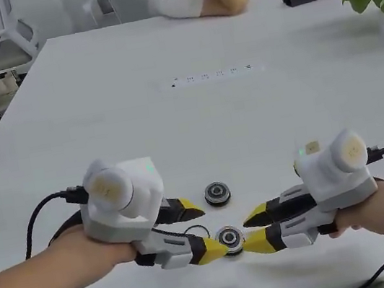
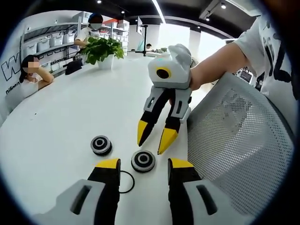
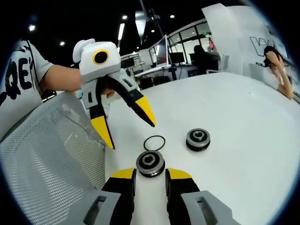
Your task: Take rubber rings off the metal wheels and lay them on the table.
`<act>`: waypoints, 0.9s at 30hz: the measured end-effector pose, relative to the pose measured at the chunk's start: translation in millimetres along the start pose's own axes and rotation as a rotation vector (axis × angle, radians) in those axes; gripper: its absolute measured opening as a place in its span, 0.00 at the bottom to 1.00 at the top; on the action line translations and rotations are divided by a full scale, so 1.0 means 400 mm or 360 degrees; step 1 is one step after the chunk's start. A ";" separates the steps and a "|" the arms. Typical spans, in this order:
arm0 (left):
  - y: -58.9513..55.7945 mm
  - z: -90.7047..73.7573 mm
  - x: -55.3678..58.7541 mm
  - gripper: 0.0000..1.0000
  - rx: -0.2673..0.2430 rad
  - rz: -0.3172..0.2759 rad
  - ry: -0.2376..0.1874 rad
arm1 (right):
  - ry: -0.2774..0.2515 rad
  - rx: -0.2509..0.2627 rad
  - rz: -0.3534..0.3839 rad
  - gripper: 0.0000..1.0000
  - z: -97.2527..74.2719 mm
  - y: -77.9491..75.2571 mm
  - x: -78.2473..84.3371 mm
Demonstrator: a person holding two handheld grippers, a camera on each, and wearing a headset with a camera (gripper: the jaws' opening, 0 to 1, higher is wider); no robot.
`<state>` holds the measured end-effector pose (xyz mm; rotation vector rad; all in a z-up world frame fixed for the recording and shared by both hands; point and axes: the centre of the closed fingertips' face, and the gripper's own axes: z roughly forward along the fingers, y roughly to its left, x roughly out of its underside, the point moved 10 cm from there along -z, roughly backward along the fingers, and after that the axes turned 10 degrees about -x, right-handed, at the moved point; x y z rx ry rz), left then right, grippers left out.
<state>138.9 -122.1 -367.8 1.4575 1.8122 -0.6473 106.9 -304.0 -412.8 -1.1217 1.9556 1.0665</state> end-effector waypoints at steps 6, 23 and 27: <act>-0.001 0.014 0.006 0.33 0.0020 -0.0022 0.0018 | 0.0032 -0.0002 -0.0030 0.22 0.006 -0.001 0.003; -0.008 0.053 0.025 0.22 0.0045 -0.0023 0.0070 | 0.0068 -0.0002 -0.0041 0.18 0.013 -0.008 0.017; -0.010 0.057 0.024 0.21 0.0044 -0.0032 0.0067 | 0.0068 0.0000 -0.0039 0.18 0.015 -0.010 0.018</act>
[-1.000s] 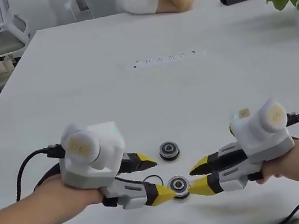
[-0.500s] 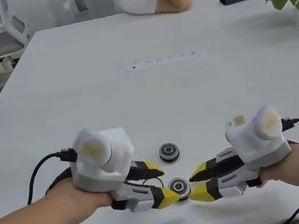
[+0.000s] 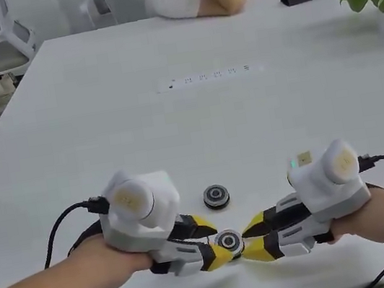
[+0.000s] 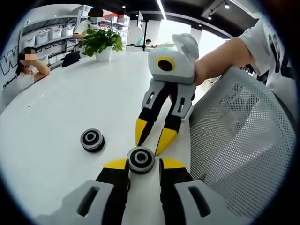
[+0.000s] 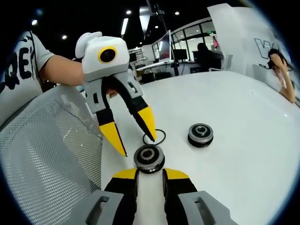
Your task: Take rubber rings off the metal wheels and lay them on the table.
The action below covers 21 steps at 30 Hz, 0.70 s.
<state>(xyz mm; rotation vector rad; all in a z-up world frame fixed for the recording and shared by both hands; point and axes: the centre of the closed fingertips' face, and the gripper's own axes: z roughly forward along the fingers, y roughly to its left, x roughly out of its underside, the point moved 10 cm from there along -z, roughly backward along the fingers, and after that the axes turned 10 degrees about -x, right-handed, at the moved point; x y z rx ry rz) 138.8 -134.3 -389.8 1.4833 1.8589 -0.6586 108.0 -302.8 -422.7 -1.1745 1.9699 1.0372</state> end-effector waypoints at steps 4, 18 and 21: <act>0.001 0.007 0.000 0.17 -0.0007 -0.0005 -0.0004 | -0.0002 0.0007 0.0005 0.17 0.000 -0.004 0.002; -0.003 0.022 0.000 0.10 -0.0037 0.0077 -0.0020 | -0.0011 0.0006 -0.0003 0.17 0.002 -0.005 0.002; -0.010 0.024 -0.001 0.10 -0.0053 0.0172 -0.0026 | -0.0005 -0.0001 -0.0016 0.16 0.004 -0.005 0.001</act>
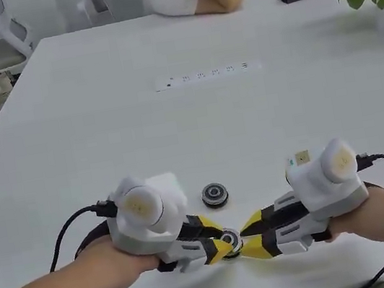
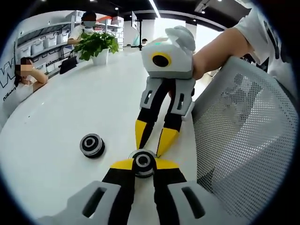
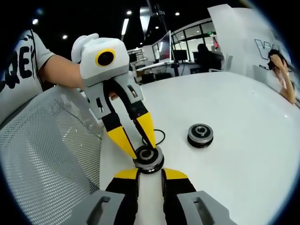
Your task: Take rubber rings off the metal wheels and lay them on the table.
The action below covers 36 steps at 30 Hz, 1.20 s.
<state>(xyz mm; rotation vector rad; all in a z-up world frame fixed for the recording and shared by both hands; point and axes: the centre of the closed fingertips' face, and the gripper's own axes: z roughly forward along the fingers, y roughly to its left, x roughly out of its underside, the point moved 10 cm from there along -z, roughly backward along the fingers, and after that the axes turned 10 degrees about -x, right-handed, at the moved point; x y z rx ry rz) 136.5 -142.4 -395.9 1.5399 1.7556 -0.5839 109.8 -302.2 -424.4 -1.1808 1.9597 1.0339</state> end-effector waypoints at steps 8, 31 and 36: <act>0.000 0.001 0.004 0.07 -0.0029 -0.0014 -0.0019 | 0.0018 0.0001 -0.0018 0.14 0.003 0.005 -0.001; -0.006 0.006 0.003 0.07 -0.0072 -0.0007 -0.0051 | -0.0120 0.0063 0.0379 0.00 -0.012 -0.012 0.018; -0.008 0.009 0.002 0.07 -0.0074 -0.0015 -0.0056 | -0.0140 0.0064 0.0415 0.00 -0.014 -0.011 0.021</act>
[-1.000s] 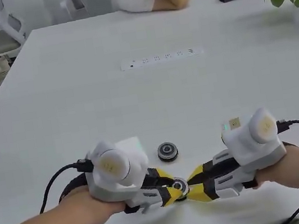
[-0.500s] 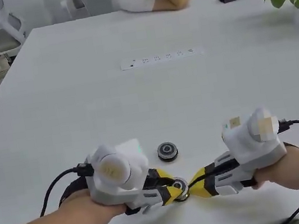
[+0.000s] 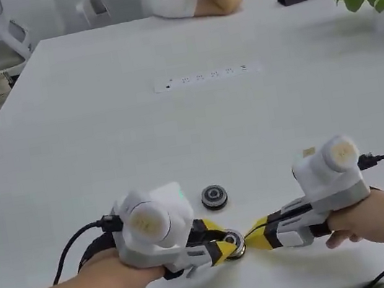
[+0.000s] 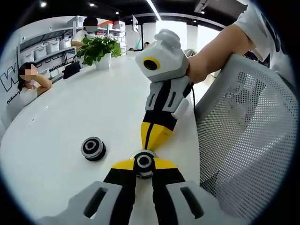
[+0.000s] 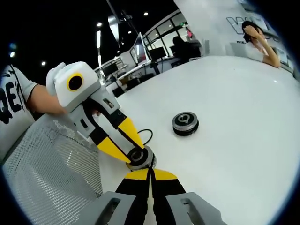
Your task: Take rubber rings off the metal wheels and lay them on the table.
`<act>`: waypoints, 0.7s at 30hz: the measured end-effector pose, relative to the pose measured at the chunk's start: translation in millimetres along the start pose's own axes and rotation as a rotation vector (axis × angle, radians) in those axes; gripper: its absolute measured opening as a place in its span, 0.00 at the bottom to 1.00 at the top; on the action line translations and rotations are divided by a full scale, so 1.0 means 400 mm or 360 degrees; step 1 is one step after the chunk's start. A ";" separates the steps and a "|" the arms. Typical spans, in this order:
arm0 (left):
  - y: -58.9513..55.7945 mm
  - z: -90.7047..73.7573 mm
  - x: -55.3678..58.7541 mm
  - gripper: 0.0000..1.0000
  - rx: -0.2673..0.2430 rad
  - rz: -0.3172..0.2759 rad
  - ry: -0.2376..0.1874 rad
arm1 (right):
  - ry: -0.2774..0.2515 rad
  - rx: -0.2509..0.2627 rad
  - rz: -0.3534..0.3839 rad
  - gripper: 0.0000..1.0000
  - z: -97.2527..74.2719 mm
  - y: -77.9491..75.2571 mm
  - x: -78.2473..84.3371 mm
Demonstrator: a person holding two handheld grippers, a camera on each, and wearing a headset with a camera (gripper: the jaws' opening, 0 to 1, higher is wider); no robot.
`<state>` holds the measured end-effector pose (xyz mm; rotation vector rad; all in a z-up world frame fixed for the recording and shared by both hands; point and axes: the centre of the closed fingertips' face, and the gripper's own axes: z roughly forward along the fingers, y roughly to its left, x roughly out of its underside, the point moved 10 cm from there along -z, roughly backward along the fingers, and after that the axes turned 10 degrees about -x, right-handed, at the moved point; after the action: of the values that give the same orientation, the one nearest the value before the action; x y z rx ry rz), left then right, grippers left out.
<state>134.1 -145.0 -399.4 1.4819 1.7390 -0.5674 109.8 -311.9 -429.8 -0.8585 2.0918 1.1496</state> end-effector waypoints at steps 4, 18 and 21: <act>-0.001 0.000 0.000 0.07 -0.0002 -0.0005 0.0001 | -0.0018 -0.0002 0.0021 0.00 -0.002 -0.001 -0.001; -0.003 0.000 0.000 0.07 -0.0011 -0.0017 0.0005 | -0.0162 -0.0038 0.0118 0.00 -0.017 0.002 -0.008; -0.004 -0.001 -0.001 0.07 -0.0014 -0.0020 0.0005 | -0.0167 -0.0039 0.0108 0.00 -0.017 0.004 -0.009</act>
<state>132.6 -145.3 -399.3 1.4677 1.7521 -0.5632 109.7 -316.3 -423.2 -0.7273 2.0390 1.2317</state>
